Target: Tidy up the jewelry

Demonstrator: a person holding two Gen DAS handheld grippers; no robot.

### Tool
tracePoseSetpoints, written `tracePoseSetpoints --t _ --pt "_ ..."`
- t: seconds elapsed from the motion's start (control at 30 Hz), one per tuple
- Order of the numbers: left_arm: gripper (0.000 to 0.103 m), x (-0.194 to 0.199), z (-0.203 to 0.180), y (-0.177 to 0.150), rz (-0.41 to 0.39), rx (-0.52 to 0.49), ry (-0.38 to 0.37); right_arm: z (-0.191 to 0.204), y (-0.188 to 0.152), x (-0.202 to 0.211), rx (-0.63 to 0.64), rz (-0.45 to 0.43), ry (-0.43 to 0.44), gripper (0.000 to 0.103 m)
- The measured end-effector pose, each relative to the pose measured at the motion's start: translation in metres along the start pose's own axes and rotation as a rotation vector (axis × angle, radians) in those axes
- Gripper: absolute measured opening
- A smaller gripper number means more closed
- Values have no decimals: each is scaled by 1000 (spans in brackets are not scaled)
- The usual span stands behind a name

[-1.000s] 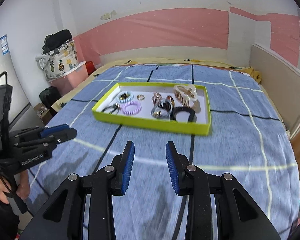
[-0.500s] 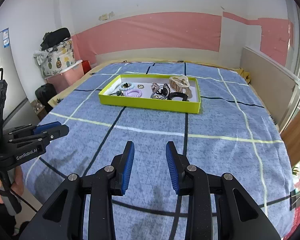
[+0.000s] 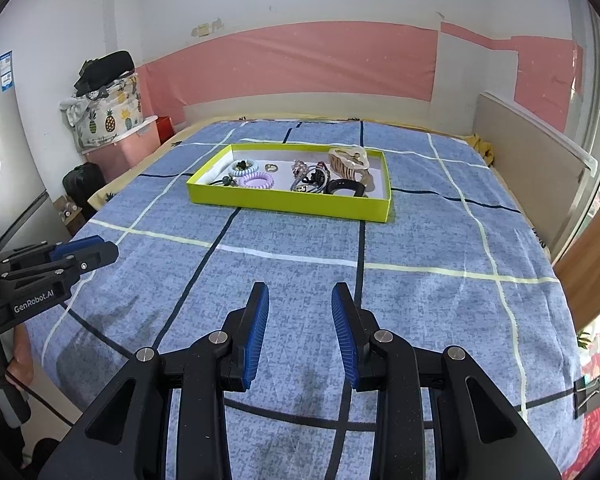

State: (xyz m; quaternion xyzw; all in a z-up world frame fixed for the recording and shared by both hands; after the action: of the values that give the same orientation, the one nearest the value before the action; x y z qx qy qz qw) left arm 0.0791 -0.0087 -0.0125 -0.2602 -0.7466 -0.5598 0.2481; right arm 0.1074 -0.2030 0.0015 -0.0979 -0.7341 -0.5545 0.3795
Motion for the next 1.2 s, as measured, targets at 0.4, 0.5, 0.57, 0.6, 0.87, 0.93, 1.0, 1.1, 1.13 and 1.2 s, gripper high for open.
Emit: tracePoseSetpoints --t 0.4,0.5,0.57,0.6,0.87,0.93,1.0,1.1,1.13,1.2 --pt "29 -1 -1 0 4 -8 1 1 1 -3 3 6 1 34" --pt "29 -2 -1 0 7 -11 2 1 1 -4 2 8 2 34" --pt "29 -1 -1 0 6 -12 2 1 1 -4 1 8 2 34" --pt "29 -1 -1 1 6 -11 3 1 1 -4 1 9 2 34" --pt "29 -4 -2 1 9 -14 3 1 1 -4 1 9 2 34" --pt "29 -4 -2 1 11 -15 2 1 1 -4 2 8 2 34" --pt "29 -4 -2 1 9 -15 0 0 1 -4 2 6 2 34" --pt "29 -4 -3 1 8 -17 4 1 0 -5 2 5 2 34" --pt "29 -4 -3 1 8 -18 5 1 0 -5 2 4 2 34" --pt "29 -3 -3 1 5 -18 4 0 1 -5 2 4 1 34"
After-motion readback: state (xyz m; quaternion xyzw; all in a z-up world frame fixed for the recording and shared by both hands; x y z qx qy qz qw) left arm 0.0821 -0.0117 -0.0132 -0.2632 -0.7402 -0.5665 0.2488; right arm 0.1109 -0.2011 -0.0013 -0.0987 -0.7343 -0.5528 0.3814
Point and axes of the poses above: each gripper's, at about its wrist camera, not at the fingertips, and x roughly against the way its jaws point, z to its left, y to its top, the point moved 3 cm from there along -x, roughly the way its jaws point, and after that the axes turned 11 degrees about x, right-handed, at the moved point
